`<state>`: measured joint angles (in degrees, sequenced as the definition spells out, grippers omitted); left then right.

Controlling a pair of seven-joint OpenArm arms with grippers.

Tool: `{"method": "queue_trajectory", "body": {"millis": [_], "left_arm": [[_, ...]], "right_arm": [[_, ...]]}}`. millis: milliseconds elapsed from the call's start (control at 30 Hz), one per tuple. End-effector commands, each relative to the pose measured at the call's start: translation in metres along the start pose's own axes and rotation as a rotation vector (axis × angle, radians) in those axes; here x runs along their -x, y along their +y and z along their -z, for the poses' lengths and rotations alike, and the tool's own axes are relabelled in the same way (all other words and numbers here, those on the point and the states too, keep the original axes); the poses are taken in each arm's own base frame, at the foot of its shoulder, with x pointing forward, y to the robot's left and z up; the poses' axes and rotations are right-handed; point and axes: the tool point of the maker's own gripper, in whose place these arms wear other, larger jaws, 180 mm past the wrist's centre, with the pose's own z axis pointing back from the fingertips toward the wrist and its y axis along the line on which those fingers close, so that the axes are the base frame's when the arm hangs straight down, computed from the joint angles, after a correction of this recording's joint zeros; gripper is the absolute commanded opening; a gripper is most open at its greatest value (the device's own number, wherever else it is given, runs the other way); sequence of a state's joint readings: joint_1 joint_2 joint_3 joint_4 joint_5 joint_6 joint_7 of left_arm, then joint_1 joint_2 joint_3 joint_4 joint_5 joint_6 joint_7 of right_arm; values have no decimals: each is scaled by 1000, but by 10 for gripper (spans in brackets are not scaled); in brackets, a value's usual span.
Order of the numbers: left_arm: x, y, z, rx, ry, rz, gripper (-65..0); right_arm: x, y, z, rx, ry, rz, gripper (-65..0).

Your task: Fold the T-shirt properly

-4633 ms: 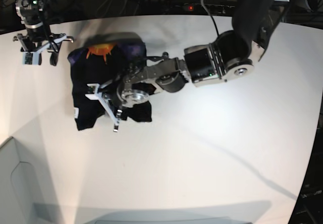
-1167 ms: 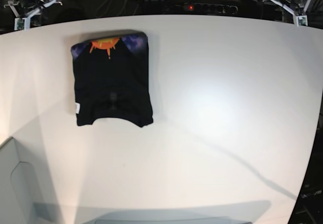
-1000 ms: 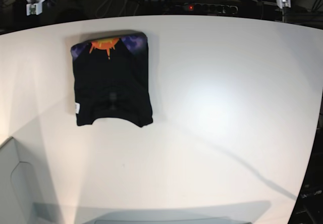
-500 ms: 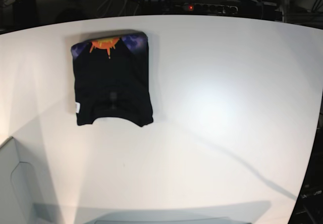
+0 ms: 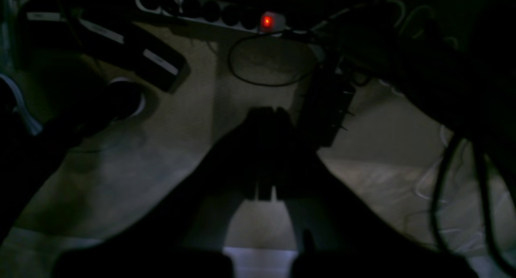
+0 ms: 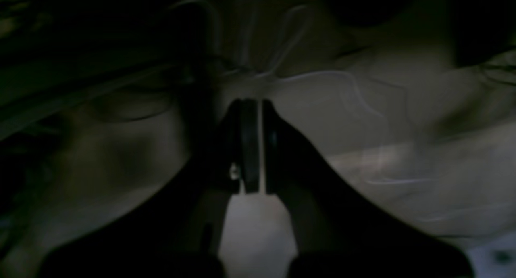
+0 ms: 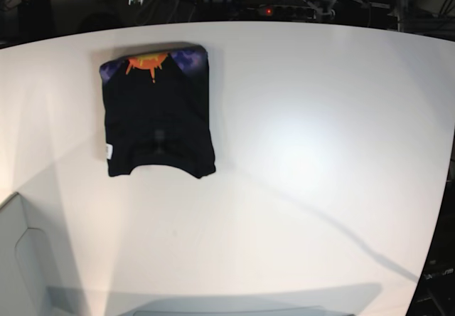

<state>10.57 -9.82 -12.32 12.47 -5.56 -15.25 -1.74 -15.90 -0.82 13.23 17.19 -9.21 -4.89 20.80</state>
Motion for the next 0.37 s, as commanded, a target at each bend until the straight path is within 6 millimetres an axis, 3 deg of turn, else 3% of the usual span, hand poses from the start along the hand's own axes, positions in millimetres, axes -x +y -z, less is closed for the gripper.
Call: {"method": "queue_trajectory", "body": {"millis": [0, 167, 333], "left_arm": [[-1, -1, 0, 5, -8, 0, -650], [-3, -20, 4, 34, -2, -9, -650], [-3, -38, 8, 68, 42, 54, -650]], "right_arm": [[1, -9, 0, 53, -1, -38, -650], [-24, -21, 3, 193, -48, -221, -650], [-47, -4, 10, 163, -88, -249, -650]]}}
